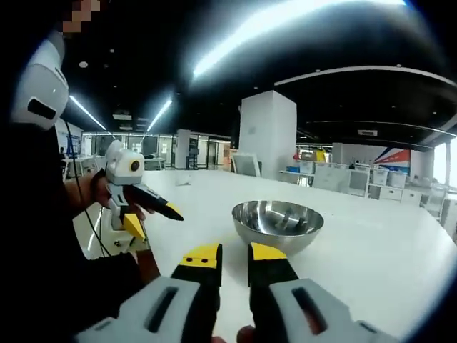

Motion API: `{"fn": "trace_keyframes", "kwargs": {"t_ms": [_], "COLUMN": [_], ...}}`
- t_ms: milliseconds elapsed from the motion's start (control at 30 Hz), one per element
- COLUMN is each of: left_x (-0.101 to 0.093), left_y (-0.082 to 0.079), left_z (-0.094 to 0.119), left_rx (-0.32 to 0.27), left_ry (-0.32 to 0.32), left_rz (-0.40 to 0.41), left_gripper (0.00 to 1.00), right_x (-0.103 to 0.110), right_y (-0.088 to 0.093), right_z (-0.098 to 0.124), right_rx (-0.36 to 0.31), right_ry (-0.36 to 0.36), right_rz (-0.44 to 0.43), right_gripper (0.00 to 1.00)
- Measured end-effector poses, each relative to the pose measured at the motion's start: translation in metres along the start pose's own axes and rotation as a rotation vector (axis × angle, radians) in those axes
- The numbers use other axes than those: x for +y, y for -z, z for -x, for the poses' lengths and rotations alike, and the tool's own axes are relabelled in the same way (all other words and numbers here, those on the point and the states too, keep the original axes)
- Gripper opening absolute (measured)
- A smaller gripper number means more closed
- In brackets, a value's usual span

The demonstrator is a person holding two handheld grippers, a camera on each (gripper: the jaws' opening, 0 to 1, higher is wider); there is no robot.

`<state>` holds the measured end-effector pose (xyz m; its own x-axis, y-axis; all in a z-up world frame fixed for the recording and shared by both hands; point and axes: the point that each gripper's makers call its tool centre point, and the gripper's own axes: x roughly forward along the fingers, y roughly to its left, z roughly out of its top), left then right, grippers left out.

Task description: Pick up the QQ candy scattered on the table and place it into the stainless steel bowl on the table

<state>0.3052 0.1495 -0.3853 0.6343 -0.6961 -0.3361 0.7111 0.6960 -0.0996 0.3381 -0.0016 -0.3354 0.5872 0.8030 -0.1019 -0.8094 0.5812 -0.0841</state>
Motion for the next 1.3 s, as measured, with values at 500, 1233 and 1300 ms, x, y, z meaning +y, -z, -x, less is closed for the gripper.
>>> {"fn": "trace_keyframes", "kwargs": {"t_ms": [500, 1233, 1300], "left_x": [-0.003, -0.004, -0.004], "left_y": [-0.001, -0.003, -0.003], "left_z": [0.007, 0.008, 0.008], "left_rx": [-0.007, -0.004, -0.003], "left_ry": [0.004, 0.017, 0.017], "left_rz": [-0.001, -0.007, -0.009], "left_gripper": [0.70, 0.70, 0.70], "right_x": [0.056, 0.083, 0.082], "right_y": [0.050, 0.097, 0.101], "right_z": [-0.062, -0.150, -0.150], "right_rx": [0.180, 0.311, 0.320], "right_ry": [-0.201, -0.293, -0.287], "right_rz": [0.023, 0.056, 0.050], "right_gripper": [0.15, 0.14, 0.13]}}
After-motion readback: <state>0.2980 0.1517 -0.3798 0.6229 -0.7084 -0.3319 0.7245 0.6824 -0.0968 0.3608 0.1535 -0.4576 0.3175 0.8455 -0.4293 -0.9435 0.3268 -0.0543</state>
